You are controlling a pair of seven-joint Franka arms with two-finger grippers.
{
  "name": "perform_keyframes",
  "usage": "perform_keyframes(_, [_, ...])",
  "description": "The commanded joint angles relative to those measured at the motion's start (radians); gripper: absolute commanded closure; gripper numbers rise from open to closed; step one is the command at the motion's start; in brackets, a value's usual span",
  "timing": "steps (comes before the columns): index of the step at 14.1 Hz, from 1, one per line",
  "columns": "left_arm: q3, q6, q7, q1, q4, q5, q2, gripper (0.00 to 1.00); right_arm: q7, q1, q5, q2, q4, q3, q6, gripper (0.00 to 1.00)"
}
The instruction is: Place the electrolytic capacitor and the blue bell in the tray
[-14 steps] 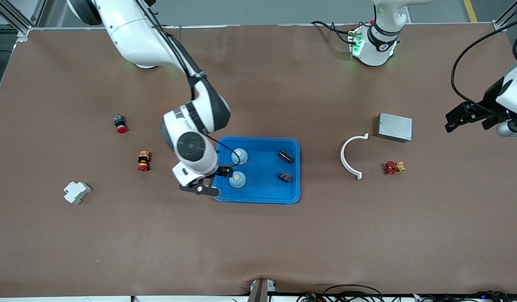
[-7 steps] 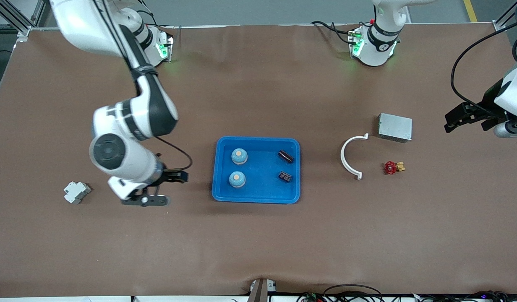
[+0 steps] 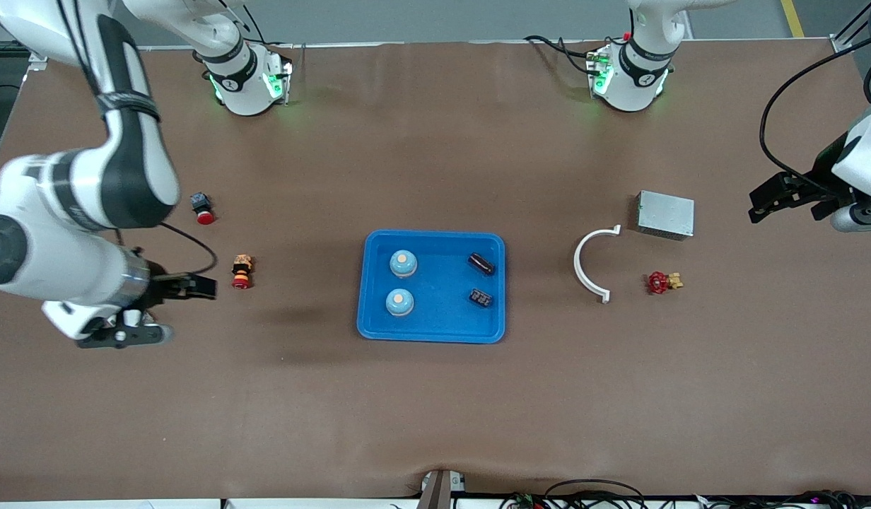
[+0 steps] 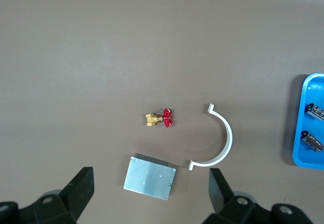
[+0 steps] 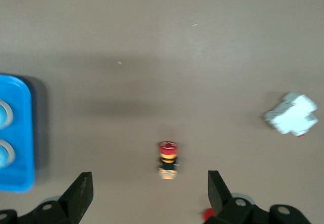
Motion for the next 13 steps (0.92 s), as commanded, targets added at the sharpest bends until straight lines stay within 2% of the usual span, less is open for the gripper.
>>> perform_keyframes(1, [0.000,-0.023,0.010,0.003,0.027,-0.017,0.010,0.00,-0.106,-0.089,-0.042,-0.055,-0.030,0.017,-0.036,0.00])
perform_keyframes(5, [0.000,-0.023,0.012,0.003,0.027,-0.017,0.010,0.00,-0.108,-0.135,-0.091,-0.129,-0.037,0.017,-0.072,0.00])
perform_keyframes(10, [0.000,-0.023,0.012,0.003,0.027,-0.017,0.011,0.00,-0.104,-0.190,-0.094,-0.206,-0.039,0.017,-0.113,0.00])
perform_keyframes(13, [0.000,-0.023,0.012,0.004,0.027,-0.017,0.011,0.00,-0.104,-0.198,-0.094,-0.275,-0.097,0.017,-0.118,0.00])
